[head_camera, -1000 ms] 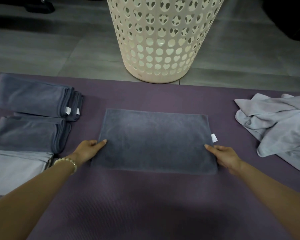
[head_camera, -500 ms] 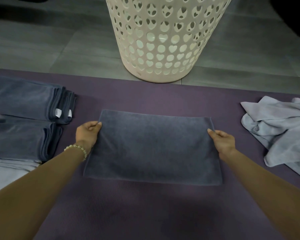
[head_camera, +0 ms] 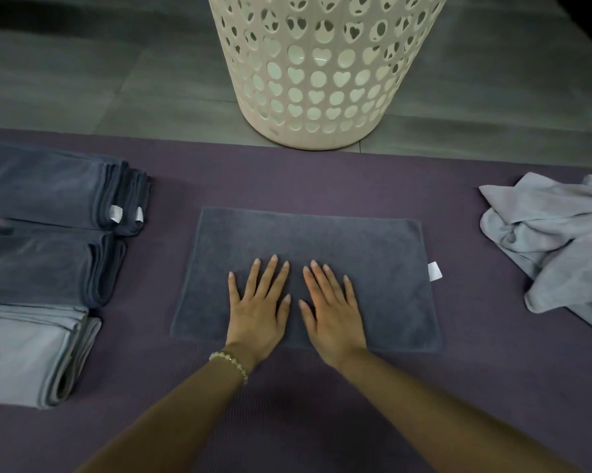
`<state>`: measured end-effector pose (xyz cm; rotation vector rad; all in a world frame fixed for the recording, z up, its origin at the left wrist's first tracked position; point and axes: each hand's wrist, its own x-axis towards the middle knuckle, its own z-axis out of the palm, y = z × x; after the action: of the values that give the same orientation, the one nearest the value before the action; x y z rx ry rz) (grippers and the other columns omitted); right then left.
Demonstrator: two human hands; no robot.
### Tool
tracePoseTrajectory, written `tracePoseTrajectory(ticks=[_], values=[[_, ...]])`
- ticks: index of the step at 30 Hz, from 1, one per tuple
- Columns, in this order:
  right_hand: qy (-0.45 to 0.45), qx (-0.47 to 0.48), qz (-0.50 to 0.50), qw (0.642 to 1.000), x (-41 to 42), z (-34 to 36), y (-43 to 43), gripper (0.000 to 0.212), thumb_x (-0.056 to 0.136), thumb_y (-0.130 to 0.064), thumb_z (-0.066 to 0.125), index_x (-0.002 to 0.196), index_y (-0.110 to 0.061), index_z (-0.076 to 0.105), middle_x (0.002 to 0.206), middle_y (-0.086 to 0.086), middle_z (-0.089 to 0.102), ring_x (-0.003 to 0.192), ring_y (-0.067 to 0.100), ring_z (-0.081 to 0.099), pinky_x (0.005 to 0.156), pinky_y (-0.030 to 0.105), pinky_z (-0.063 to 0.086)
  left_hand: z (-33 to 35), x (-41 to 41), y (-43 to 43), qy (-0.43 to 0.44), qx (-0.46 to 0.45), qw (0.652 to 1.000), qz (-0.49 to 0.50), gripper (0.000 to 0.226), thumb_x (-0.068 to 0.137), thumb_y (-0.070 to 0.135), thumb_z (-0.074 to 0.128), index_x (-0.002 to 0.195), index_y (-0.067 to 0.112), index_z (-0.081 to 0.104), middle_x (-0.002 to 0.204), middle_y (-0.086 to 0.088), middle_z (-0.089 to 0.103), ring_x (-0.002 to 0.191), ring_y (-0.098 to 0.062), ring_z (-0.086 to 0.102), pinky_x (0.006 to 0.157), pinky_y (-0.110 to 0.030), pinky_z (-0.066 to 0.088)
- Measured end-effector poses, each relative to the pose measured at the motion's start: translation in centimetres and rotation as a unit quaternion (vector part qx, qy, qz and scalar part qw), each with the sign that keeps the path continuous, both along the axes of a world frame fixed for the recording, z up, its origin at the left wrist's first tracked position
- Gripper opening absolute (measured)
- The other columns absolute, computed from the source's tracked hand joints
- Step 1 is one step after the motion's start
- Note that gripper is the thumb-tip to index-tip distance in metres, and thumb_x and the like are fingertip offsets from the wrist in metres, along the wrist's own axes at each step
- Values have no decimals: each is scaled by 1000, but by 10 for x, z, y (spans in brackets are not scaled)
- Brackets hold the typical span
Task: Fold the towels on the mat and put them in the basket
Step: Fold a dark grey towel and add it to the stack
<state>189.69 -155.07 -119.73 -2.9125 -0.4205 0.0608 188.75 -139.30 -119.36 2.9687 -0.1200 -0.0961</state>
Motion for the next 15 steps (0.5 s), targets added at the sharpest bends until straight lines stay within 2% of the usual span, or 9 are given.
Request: tracePoseTrajectory(ticks=[4,6,8,12,15], values=[[0,-12,-28,1000,5,4,-42,62,95,-48,27,149,-17,29,155,-2,28,143,12,13,115,39,4,4,1,18,30,16,999,30,62,94,53,16,151,28,10,158,6,11,146,-22,5,114,-58,-2],[7,-13,-63,998,5,6,-65,64,94,-50,26,149,-18,29,155,-2,28,143,11,12,116,36,1,5,3,29,35,16,998,56,65,90,59,6,150,32,-3,157,11,-6,146,-19,-7,113,-54,-14],[14,-9,-98,995,5,8,-90,66,93,-51,24,150,-18,26,156,-3,25,144,10,10,116,34,-1,6,4,38,31,11,996,85,68,87,61,-1,148,32,-10,154,12,-14,146,-18,-13,112,-50,-18],[36,11,-155,987,-3,14,-139,72,89,-57,14,151,-21,12,158,-9,11,146,9,7,118,35,4,7,0,58,22,4,991,134,73,83,60,-7,147,25,-10,157,7,-8,145,-14,-10,115,-46,-12],[65,-23,-162,984,-12,16,-172,72,85,-60,1,149,-26,0,159,-8,6,145,7,-2,120,36,2,11,-8,76,16,-34,987,159,76,84,60,-3,149,19,-3,159,5,0,147,-16,-2,118,-42,-3]])
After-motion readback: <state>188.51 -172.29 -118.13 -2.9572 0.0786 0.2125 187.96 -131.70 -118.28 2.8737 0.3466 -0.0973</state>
